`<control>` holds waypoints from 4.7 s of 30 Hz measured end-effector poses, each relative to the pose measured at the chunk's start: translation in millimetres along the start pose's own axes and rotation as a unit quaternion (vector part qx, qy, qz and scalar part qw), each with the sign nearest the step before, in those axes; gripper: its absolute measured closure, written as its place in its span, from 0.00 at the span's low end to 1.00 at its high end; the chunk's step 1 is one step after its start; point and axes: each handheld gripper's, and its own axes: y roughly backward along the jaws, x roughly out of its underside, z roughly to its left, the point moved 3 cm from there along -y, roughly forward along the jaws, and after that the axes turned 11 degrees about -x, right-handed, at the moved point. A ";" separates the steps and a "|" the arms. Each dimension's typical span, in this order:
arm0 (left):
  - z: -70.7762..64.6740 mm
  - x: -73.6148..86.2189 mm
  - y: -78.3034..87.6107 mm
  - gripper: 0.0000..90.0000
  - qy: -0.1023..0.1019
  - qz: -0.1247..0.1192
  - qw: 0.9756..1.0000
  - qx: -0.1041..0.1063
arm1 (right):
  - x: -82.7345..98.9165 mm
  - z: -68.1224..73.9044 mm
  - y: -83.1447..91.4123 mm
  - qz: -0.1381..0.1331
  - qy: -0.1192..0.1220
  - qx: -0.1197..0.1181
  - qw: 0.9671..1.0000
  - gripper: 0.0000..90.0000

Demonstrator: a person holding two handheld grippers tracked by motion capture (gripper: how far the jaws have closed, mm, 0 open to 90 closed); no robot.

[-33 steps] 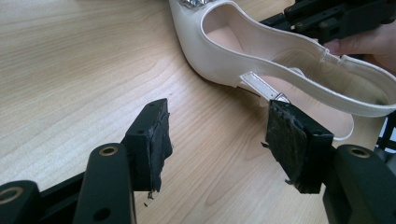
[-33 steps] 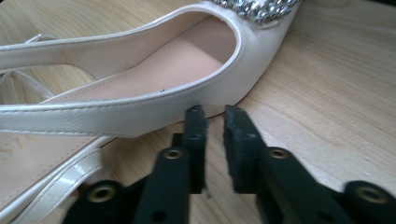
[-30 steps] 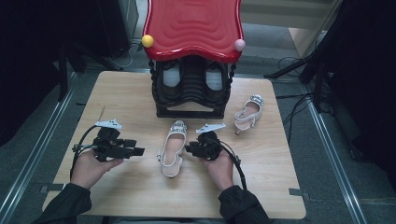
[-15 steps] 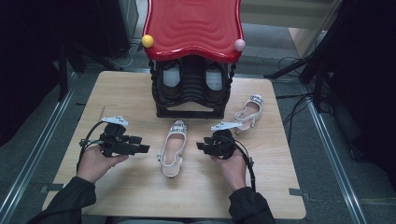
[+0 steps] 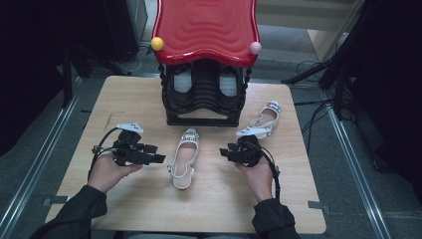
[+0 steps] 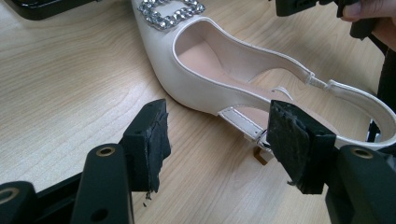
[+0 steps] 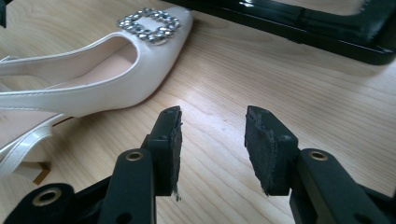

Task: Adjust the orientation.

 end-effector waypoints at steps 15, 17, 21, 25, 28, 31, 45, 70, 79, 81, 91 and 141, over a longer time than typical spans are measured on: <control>-1.8 5.5 4.2 0.43 0.003 -0.001 1.000 0.006 | -11.0 -41.1 15.2 -0.029 -0.044 0.030 0.998 0.67; -2.0 6.7 4.7 0.43 0.004 0.000 1.000 0.005 | -13.1 -46.5 17.6 -0.034 -0.047 0.035 0.998 0.69; -0.9 9.1 6.4 0.43 0.005 0.000 1.000 -0.001 | -15.6 -58.8 21.2 -0.044 -0.056 0.044 0.997 0.75; -0.1 11.5 7.8 0.43 0.008 0.000 1.000 -0.005 | -17.0 -64.8 23.2 -0.049 -0.063 0.048 0.996 0.89; -0.3 13.3 8.3 0.43 0.006 0.004 1.000 -0.007 | -17.2 -65.9 22.7 -0.052 -0.073 0.052 0.995 0.93; -0.1 13.8 9.0 0.43 0.007 0.001 1.000 -0.008 | -17.8 -66.3 22.1 -0.052 -0.071 0.056 0.995 0.94; 1.1 8.7 6.1 0.43 0.007 0.000 1.000 -0.006 | -12.9 -67.0 28.3 -0.055 -0.075 0.062 0.994 0.96; -4.1 -9.7 -7.8 0.43 -0.016 0.009 1.000 0.005 | 9.1 -74.1 60.9 -0.070 -0.104 0.081 0.989 1.00; -6.1 -13.7 -11.5 0.43 -0.017 0.009 1.000 0.009 | 15.6 -77.8 71.0 -0.073 -0.112 0.088 0.987 1.00; -6.1 -13.8 -12.1 0.44 -0.017 0.010 1.000 0.009 | 16.5 -78.5 72.6 -0.073 -0.113 0.088 0.987 1.00; -6.0 -13.6 -11.4 0.43 -0.018 0.010 1.000 0.010 | 14.0 -76.0 73.5 -0.072 -0.113 0.080 0.988 0.98; 2.6 22.0 17.4 0.44 0.011 0.006 0.999 -0.030 | -43.5 -127.5 89.8 -0.094 -0.128 0.116 0.980 0.80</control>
